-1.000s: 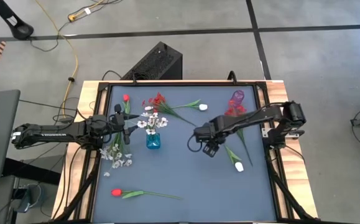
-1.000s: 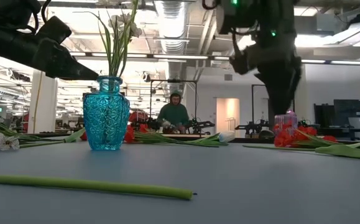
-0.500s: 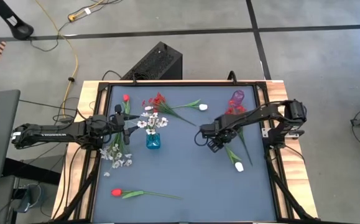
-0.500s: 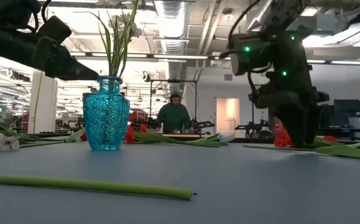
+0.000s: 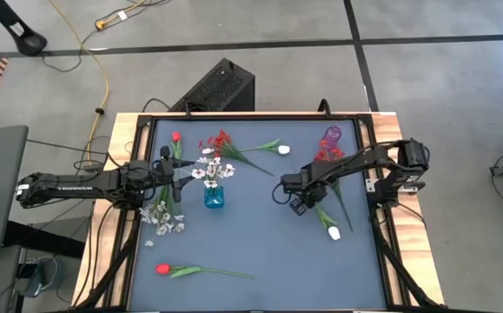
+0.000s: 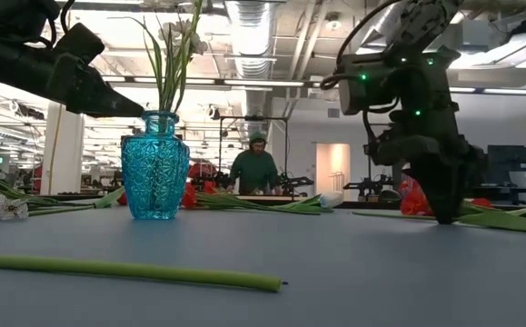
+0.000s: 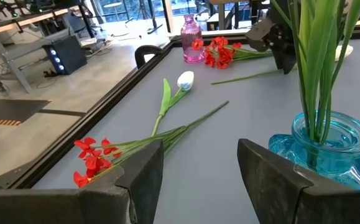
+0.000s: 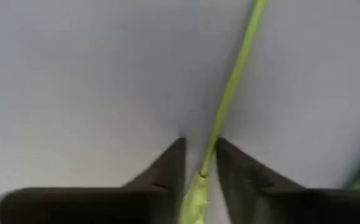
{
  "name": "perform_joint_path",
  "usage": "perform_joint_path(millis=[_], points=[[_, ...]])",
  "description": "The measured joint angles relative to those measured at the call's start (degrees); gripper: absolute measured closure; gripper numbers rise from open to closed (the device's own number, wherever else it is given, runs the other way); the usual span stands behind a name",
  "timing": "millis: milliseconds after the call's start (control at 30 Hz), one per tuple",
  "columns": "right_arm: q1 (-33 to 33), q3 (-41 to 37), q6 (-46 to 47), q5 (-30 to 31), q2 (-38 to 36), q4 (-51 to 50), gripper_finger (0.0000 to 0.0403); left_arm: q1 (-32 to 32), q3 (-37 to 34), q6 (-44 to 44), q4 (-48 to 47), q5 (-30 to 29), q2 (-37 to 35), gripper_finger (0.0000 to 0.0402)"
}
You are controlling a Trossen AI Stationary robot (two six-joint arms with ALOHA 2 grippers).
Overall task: Sort flowers into vase by color
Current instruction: Put the right white flower into the blue vase
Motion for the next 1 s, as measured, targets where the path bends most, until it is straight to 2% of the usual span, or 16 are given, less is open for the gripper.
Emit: perform_joint_path(millis=[100,133,300,433,567,700,1000], points=[[-0.5,0.2,1.1,0.0,0.0,0.8,0.0378,0.0,0.0,0.0,0.0,0.0,0.0,0.0205],[-0.7,0.7,1.2,0.0,0.0,0.6,0.0386,0.0,0.0,0.0,0.0,0.0,0.0,0.0205],[-0.7,5.4,-2.1,0.3,0.1,-2.4,0.0374,0.0,0.0,-0.1,0.0,0.0,0.0,0.0205],[-0.6,11.6,-5.7,2.2,0.1,-4.2,0.0384,0.0,0.0,0.0,0.0,0.0,0.0,0.0205],[0.0,18.1,-11.8,11.8,0.1,-4.8,0.0387,0.0,0.0,-0.1,0.0,-0.1,0.0,0.0205],[1.0,22.8,-23.2,25.0,0.1,-1.4,0.0383,0.0,0.0,-0.5,0.2,-0.1,0.0,0.0205],[0.2,26.8,-53.8,52.5,0.1,16.6,0.0384,0.3,5.0,-3.5,-2.8,-4.2,0.0,0.0205]])
